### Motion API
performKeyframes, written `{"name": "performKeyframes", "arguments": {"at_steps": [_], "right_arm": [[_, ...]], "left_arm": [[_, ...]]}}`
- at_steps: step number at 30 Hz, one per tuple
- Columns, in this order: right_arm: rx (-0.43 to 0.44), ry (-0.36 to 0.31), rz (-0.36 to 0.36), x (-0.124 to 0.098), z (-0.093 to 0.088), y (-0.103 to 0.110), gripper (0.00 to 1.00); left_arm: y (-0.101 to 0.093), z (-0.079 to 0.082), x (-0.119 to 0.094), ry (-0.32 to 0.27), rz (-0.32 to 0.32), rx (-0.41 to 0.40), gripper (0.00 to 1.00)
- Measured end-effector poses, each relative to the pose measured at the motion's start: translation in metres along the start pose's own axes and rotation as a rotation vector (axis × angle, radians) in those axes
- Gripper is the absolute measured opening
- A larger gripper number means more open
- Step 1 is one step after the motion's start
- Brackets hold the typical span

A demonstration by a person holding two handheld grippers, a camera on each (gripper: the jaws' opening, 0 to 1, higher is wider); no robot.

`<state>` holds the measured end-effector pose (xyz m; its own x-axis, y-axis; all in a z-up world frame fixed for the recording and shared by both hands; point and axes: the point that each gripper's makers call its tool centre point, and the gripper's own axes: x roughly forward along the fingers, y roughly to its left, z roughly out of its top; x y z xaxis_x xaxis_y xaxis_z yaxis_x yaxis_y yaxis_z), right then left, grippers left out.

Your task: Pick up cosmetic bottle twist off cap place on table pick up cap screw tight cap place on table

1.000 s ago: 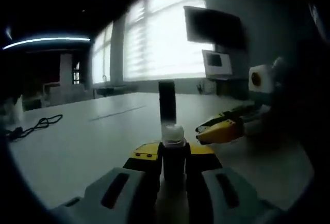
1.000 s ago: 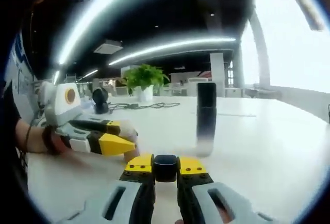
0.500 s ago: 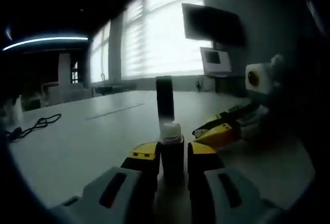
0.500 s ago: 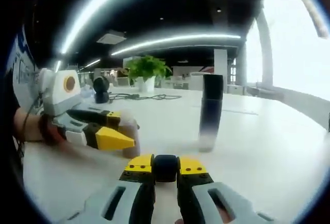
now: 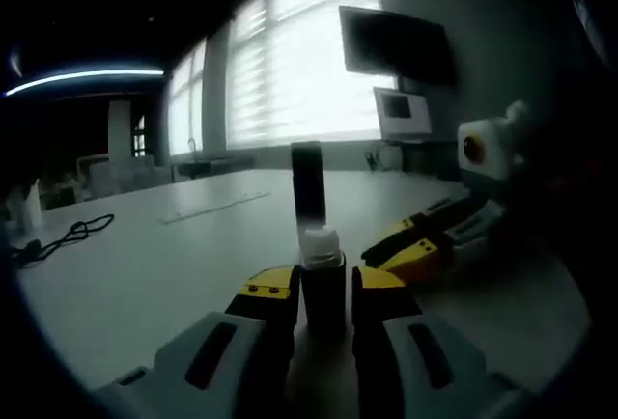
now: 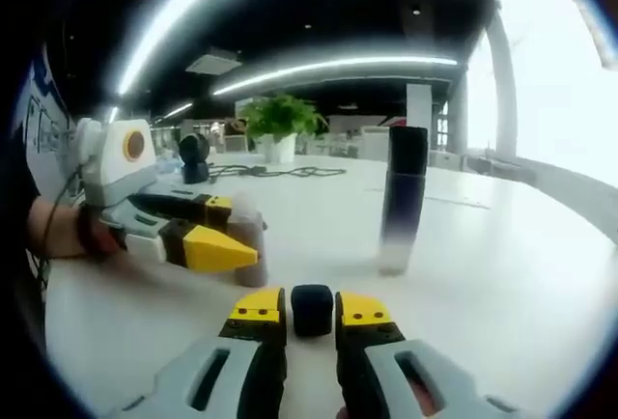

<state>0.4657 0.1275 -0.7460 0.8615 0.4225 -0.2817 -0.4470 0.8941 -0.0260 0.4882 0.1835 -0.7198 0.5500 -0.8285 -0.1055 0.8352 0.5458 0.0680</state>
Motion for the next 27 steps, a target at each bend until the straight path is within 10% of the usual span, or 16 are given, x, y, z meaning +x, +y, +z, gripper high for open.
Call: {"name": "performKeyframes", "arguments": {"at_steps": [27], "right_arm": [[0.045, -0.079, 0.022, -0.005, 0.013, -0.001, 0.27]], "left_arm": [[-0.001, 0.005, -0.030, 0.007, 0.062, -0.056, 0.22]]}}
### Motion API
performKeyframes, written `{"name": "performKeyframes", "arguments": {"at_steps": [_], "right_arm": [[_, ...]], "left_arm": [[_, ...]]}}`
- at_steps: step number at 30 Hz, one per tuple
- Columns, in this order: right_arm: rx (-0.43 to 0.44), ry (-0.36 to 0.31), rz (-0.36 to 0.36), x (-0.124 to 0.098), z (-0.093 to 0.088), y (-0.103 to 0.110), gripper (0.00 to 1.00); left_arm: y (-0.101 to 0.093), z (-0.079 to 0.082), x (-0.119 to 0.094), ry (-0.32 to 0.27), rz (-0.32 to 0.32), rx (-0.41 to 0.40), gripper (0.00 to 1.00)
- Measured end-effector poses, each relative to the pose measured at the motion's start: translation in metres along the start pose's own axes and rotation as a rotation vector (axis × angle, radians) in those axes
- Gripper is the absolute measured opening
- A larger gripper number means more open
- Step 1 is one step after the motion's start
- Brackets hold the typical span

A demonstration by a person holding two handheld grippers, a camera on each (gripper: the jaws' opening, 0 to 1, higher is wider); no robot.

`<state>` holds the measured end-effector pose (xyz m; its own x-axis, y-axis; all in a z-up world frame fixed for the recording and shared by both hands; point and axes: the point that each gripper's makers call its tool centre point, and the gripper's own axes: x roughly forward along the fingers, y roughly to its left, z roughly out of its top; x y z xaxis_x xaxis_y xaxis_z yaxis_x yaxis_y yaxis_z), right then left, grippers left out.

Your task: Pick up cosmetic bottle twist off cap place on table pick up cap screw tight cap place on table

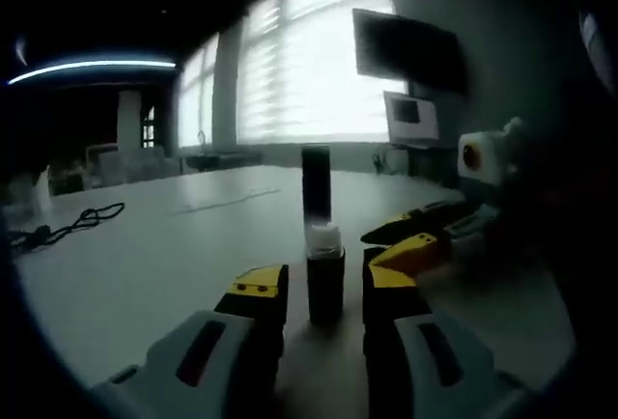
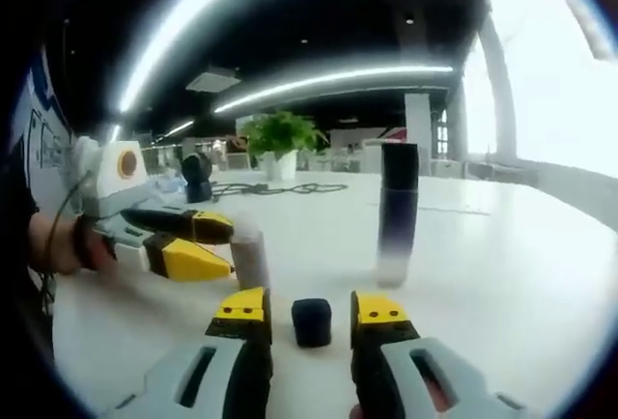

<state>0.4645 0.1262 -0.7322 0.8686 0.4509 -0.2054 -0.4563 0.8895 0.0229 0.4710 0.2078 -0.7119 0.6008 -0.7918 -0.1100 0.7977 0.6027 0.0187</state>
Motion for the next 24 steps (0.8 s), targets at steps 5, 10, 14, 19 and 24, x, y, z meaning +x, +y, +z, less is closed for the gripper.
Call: {"name": "performKeyframes", "arguments": {"at_steps": [5, 10, 14, 19, 24], "right_arm": [[-0.017, -0.050, -0.009, -0.005, 0.008, 0.002, 0.30], [0.017, -0.094, 0.009, -0.013, 0.015, 0.006, 0.32], [0.043, -0.144, 0.014, -0.021, 0.024, 0.010, 0.30], [0.065, -0.170, 0.010, -0.034, 0.030, 0.014, 0.25], [0.045, -0.211, -0.009, -0.053, 0.039, 0.021, 0.23]], "left_arm": [[0.015, 0.006, -0.020, -0.019, 0.108, -0.003, 0.21], [0.024, 0.025, -0.046, -0.127, 0.182, -0.064, 0.19], [0.025, 0.036, -0.065, -0.182, 0.219, -0.099, 0.16], [0.018, 0.033, -0.083, -0.133, 0.266, 0.002, 0.16], [0.008, 0.043, -0.102, -0.190, 0.286, -0.003, 0.10]]}}
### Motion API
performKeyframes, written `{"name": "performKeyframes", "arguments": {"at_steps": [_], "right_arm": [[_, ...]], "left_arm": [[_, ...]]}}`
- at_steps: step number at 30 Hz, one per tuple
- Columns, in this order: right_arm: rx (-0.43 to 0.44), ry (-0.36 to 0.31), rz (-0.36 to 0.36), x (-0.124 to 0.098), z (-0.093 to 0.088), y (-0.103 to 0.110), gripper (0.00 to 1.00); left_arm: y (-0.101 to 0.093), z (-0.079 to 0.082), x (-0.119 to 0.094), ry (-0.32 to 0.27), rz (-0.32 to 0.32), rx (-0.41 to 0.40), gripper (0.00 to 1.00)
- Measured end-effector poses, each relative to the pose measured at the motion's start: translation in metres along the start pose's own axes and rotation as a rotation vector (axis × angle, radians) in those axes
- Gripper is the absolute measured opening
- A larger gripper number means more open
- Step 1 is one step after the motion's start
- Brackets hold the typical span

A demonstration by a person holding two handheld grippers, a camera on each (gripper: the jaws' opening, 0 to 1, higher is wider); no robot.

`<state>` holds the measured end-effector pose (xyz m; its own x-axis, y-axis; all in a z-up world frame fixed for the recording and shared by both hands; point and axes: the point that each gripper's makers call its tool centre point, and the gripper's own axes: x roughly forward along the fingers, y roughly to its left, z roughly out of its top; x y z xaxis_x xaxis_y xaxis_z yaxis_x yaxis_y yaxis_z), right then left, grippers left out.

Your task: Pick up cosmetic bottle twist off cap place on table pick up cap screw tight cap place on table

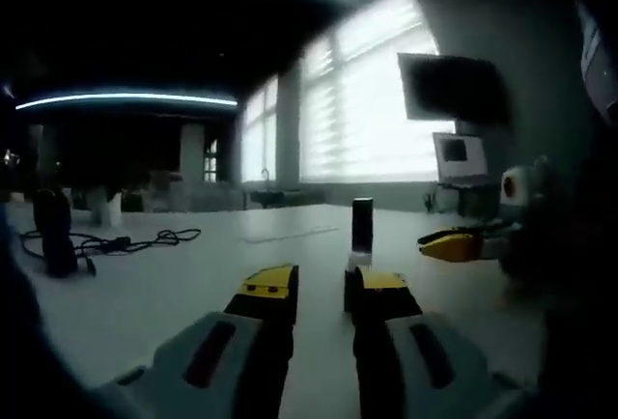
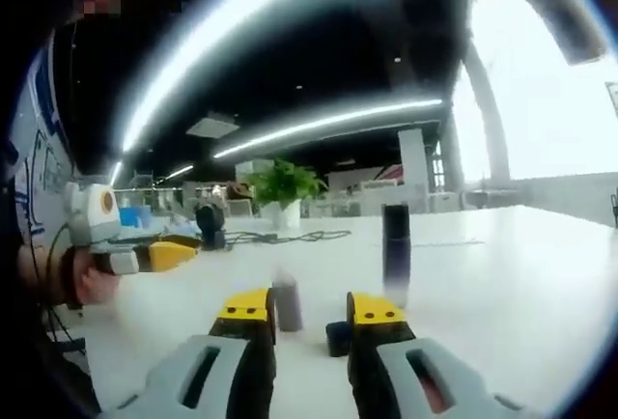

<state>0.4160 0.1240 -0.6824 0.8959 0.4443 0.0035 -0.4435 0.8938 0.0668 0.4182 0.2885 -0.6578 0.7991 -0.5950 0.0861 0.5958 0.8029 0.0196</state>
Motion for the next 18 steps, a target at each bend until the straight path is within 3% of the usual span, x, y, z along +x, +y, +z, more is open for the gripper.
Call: {"name": "performKeyframes", "arguments": {"at_steps": [3, 7, 18], "right_arm": [[-0.020, -0.003, -0.012, -0.009, 0.004, 0.004, 0.23], [-0.047, -0.007, -0.019, -0.021, 0.009, 0.010, 0.23], [-0.067, -0.002, -0.053, -0.036, 0.002, 0.007, 0.27]], "left_arm": [[0.002, 0.003, -0.009, -0.025, 0.032, -0.089, 0.11], [0.006, -0.010, -0.021, 0.032, 0.068, -0.028, 0.13], [0.003, -0.018, -0.038, 0.046, 0.071, -0.029, 0.21]]}}
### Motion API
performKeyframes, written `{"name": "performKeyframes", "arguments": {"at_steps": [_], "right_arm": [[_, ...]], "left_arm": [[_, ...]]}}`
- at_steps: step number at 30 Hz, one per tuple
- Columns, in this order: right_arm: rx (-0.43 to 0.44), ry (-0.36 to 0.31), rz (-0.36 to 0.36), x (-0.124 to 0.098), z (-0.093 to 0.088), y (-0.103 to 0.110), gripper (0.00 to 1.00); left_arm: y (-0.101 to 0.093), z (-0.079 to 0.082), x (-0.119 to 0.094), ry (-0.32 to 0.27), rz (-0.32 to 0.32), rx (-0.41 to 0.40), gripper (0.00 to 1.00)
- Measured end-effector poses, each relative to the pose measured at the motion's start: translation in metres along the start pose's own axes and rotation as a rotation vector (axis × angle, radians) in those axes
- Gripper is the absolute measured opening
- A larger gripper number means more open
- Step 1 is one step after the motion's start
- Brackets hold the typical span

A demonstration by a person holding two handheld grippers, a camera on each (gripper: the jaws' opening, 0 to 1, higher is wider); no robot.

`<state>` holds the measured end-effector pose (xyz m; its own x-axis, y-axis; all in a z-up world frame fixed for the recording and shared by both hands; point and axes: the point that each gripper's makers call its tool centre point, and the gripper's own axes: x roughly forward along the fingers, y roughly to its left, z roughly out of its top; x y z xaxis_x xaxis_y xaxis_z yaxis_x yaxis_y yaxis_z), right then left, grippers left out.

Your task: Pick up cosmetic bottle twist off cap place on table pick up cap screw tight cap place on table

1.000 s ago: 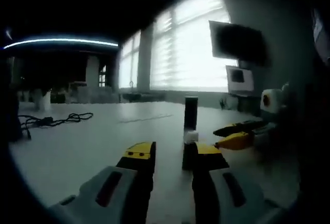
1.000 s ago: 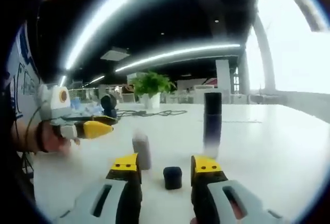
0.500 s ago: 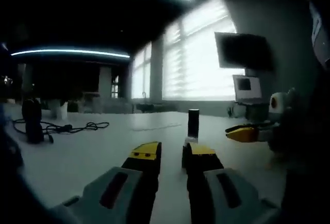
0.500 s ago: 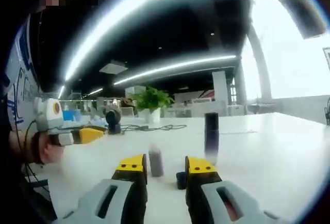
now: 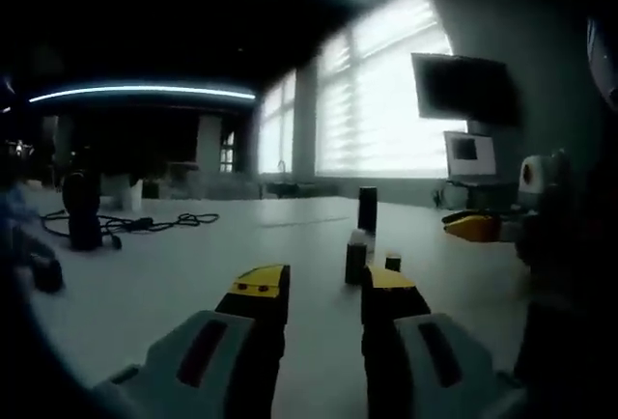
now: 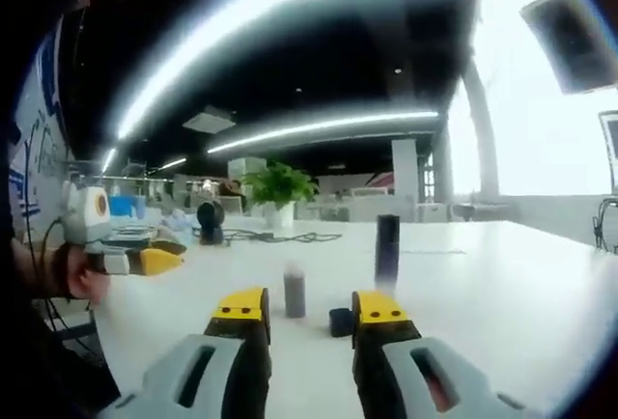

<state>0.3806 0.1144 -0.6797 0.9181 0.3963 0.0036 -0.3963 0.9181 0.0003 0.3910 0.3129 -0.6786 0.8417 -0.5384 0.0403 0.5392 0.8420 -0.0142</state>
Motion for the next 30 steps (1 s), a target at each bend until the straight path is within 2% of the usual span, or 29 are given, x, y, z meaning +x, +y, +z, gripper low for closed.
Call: {"name": "performKeyframes", "arguments": {"at_steps": [6, 14, 15, 16, 18, 22, 23, 24, 25, 27, 30], "right_arm": [[0.002, 0.009, -0.022, -0.005, -0.003, -0.005, 0.28], [0.013, 0.011, -0.037, -0.003, -0.002, -0.011, 0.32], [0.018, 0.010, -0.032, -0.002, -0.002, -0.010, 0.32], [0.016, 0.012, -0.030, -0.001, -0.002, -0.010, 0.32], [0.003, 0.015, -0.034, 0.001, -0.002, -0.011, 0.32], [-0.010, 0.021, -0.034, 0.004, -0.003, -0.013, 0.31], [-0.009, 0.020, -0.033, 0.005, -0.003, -0.013, 0.31], [-0.007, 0.019, -0.033, 0.005, -0.003, -0.013, 0.30], [-0.007, 0.022, -0.033, 0.006, -0.003, -0.014, 0.30], [-0.009, 0.022, -0.030, 0.006, -0.003, -0.014, 0.30], [-0.006, 0.025, -0.024, 0.009, -0.004, -0.014, 0.30]], "left_arm": [[-0.006, 0.001, 0.000, 0.005, -0.019, 0.021, 0.25], [0.001, 0.006, 0.007, -0.014, -0.012, 0.007, 0.30], [0.004, 0.014, 0.008, -0.058, 0.008, -0.010, 0.30], [0.004, 0.017, 0.008, -0.075, 0.009, -0.022, 0.31], [0.004, 0.016, 0.010, -0.062, 0.002, 0.007, 0.36], [0.003, 0.013, 0.015, -0.051, -0.011, 0.022, 0.39], [0.002, 0.010, 0.016, -0.037, -0.018, 0.029, 0.36], [-0.006, 0.000, 0.017, 0.016, -0.055, -0.022, 0.29], [-0.002, -0.002, 0.017, 0.021, -0.021, -0.051, 0.20], [-0.009, -0.002, 0.019, 0.016, -0.053, -0.011, 0.20], [-0.009, -0.001, 0.023, 0.007, -0.053, 0.028, 0.22]]}}
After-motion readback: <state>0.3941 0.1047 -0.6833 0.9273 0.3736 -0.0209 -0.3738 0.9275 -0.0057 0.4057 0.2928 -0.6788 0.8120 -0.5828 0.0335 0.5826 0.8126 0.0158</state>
